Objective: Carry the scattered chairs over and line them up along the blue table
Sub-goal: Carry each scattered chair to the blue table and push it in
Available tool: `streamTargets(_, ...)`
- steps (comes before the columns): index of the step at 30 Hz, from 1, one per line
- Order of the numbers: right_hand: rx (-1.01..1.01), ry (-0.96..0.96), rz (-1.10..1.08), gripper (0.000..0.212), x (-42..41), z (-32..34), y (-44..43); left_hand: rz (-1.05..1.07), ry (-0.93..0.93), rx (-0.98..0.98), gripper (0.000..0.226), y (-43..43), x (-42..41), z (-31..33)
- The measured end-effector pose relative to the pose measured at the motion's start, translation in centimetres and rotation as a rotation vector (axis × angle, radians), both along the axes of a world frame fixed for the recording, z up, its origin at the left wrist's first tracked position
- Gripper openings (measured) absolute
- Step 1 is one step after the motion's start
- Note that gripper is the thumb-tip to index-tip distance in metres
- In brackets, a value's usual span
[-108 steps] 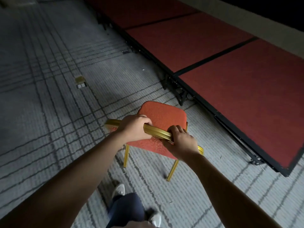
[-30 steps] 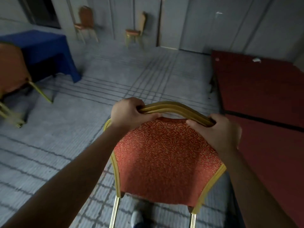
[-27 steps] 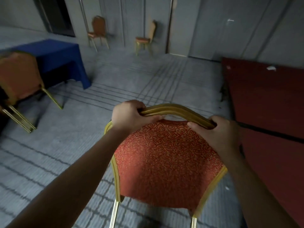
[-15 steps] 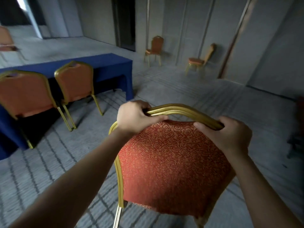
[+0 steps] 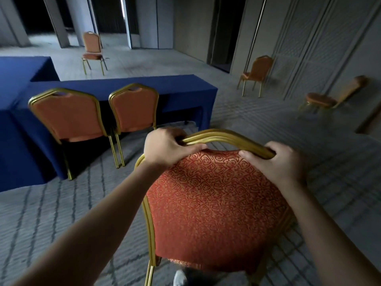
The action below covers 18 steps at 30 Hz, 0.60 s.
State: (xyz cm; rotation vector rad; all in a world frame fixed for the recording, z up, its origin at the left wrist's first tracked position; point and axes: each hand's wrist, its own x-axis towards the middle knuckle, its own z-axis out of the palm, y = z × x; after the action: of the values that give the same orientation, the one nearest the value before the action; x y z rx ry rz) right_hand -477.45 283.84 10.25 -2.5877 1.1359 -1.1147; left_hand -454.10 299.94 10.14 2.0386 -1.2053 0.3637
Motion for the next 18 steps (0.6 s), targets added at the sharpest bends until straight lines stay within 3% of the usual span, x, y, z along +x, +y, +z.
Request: streamTargets(18,-0.027,0.027,0.199,0.07,32.2,-0.3,-38.7,0.166,-0.014,0.011,0.057,-34.4,28.1,1.2)
